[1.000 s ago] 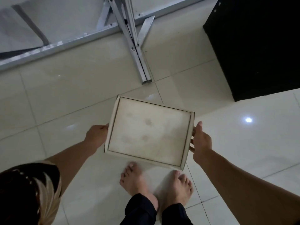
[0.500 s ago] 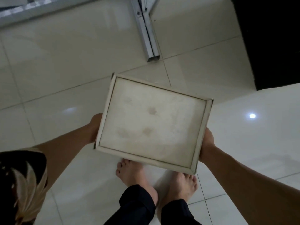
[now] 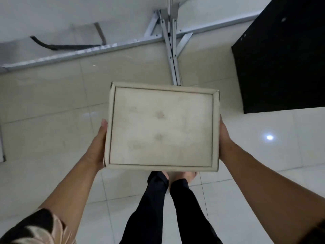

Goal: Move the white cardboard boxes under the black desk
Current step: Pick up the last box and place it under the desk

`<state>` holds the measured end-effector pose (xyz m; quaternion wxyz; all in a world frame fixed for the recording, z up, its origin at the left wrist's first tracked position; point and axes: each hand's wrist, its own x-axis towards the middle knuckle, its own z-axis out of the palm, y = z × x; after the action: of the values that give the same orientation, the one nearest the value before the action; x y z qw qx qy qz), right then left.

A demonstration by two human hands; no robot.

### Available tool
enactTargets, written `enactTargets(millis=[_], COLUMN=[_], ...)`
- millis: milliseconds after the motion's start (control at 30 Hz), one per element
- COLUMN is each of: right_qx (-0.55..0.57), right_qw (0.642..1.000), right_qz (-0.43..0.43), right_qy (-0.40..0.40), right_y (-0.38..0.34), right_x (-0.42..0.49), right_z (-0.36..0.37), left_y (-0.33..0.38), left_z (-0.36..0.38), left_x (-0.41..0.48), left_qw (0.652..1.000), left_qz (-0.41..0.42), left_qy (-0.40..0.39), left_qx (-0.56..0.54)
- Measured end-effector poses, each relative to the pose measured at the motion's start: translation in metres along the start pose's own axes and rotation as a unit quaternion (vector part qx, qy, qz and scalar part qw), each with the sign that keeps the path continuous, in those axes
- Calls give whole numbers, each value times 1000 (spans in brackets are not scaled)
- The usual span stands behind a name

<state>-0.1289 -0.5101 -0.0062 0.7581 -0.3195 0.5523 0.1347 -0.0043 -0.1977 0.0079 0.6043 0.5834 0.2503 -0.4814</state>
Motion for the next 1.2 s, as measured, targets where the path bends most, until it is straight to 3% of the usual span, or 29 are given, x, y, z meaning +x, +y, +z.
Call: enactTargets(millis=[100, 200, 467, 700, 833, 933, 1200], right_qx=[-37, -73, -99, -33, -23, 3, 97], right_qw=[999, 994, 979, 973, 968, 968, 957], right_qz=[-20, -69, -139, -191, -220, -232, -272], right_qy=[-2, -32, -111, -124, -117, -93, -14], right_y=[-28, -49, -63, -41, -25, -19, -2], right_x=[-60, -123, -283, -383, -438, -473, -533], right_z=[22, 38, 69, 53, 33, 10, -99], left_y=[43, 68, 112, 120, 118, 108, 57], left_z=[17, 21, 39, 40, 58, 82, 197], left_x=[-75, -140, -282, -346, -377, -390, -413], left_qw=[996, 993, 987, 978, 970, 971, 965], left_qz=[58, 88, 156, 176, 161, 155, 104], left_qy=[-75, -71, 26, -115, -179, -180, -236], left_qx=[-4, -12, -27, 6, -14, -11, 35])
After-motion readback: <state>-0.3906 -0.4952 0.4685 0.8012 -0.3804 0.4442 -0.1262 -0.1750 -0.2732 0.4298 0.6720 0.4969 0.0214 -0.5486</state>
